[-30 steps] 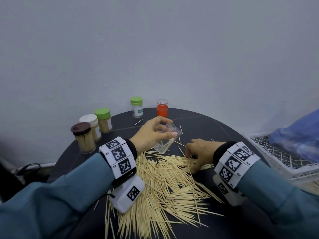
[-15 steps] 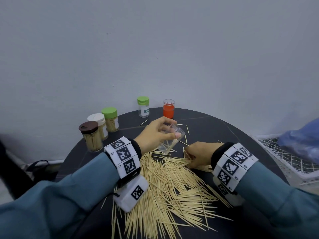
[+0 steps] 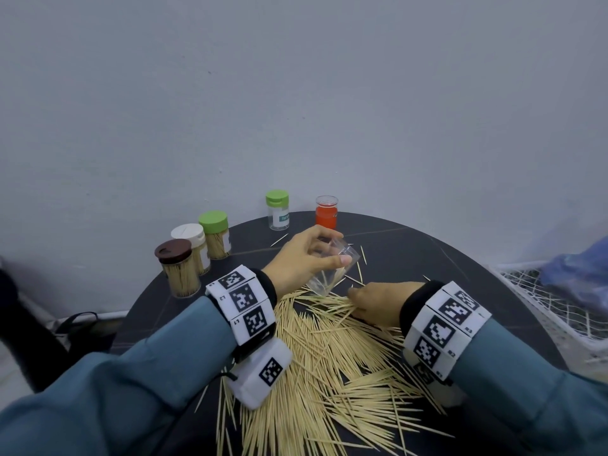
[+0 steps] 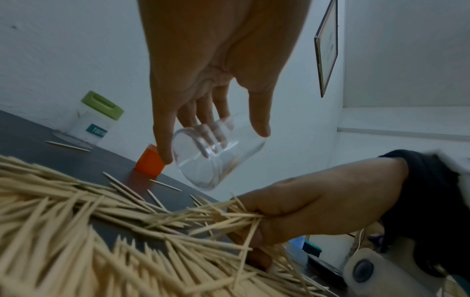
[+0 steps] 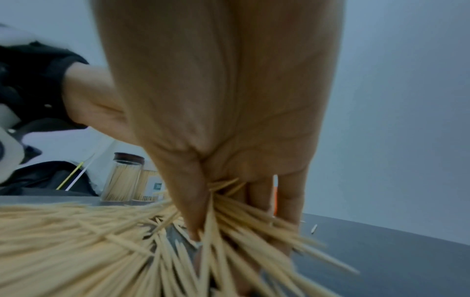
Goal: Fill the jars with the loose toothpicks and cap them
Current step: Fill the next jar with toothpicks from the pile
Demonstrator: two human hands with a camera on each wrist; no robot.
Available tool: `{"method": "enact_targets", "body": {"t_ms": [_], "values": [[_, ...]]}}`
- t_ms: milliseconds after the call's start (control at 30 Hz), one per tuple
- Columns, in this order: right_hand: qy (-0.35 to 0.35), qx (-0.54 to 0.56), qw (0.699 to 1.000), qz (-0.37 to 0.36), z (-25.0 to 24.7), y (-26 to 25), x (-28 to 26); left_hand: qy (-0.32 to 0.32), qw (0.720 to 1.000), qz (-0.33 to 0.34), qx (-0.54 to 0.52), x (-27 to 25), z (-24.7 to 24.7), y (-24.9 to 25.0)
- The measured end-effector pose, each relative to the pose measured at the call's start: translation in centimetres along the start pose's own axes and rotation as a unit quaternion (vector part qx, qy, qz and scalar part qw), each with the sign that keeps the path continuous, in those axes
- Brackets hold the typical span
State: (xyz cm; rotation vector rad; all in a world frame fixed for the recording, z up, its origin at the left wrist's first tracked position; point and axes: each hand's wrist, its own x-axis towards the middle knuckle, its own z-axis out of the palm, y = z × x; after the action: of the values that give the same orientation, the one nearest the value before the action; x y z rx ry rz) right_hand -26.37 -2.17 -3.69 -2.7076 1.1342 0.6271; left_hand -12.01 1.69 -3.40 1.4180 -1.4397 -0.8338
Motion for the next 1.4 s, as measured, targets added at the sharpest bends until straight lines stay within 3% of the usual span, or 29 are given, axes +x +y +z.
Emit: {"method": "enact_targets", "body": {"t_ms": [167, 333, 467, 633, 733, 867, 933, 1000, 1033, 1100, 1233, 1400], "values": [[0.019, 0.112, 0.994, -0.002, -0.2, 0.5, 0.5, 0.035, 0.999, -0.025, -0.006, 0.3, -0.7, 0.0], [0.053, 0.268, 0.962, -0.014, -0.4, 1.5, 0.7, 0.051, 0.998, -0.03, -0.028, 0.5, -1.8, 0.5], [0.057, 0.409, 0.91, -0.03, -0.8, 1.9, 1.3, 0.06, 0.997, -0.029, -0.034, 0.3, -2.5, 0.8], [0.054, 0.494, 0.866, -0.063, -1.1, 2.5, 1.6, 0.059, 0.997, -0.036, -0.04, 0.0, -2.9, 0.8], [0.102, 0.597, 0.789, -0.103, -1.6, 2.6, 1.6, 0.037, 0.997, -0.044, -0.042, -0.1, -2.8, 0.5], [0.205, 0.739, 0.619, -0.171, -2.7, 2.4, 1.6, -0.006, 0.999, -0.05, -0.006, -0.3, -2.3, 0.3], [0.245, 0.773, 0.548, -0.203, -3.3, 2.2, 1.4, -0.033, 0.998, -0.047, 0.01, -0.5, -2.1, 0.2], [0.267, 0.796, 0.495, -0.223, -3.9, 1.9, 1.1, -0.067, 0.996, -0.046, 0.026, -0.6, -1.8, 0.2], [0.276, 0.798, 0.484, -0.231, -4.0, 1.8, 0.9, -0.084, 0.995, -0.046, 0.034, -0.7, -1.7, 0.2], [0.302, 0.778, 0.495, -0.241, -4.0, 1.5, 0.8, -0.102, 0.993, -0.045, 0.041, -0.8, -1.4, 0.3], [0.343, 0.705, 0.58, -0.221, -2.7, 0.7, 1.1, -0.092, 0.995, -0.045, 0.006, -0.8, -1.0, 0.6], [0.289, 0.717, 0.593, -0.224, -1.5, -0.2, 1.3, -0.069, 0.996, -0.041, -0.046, -0.8, -1.0, 1.1]]}}
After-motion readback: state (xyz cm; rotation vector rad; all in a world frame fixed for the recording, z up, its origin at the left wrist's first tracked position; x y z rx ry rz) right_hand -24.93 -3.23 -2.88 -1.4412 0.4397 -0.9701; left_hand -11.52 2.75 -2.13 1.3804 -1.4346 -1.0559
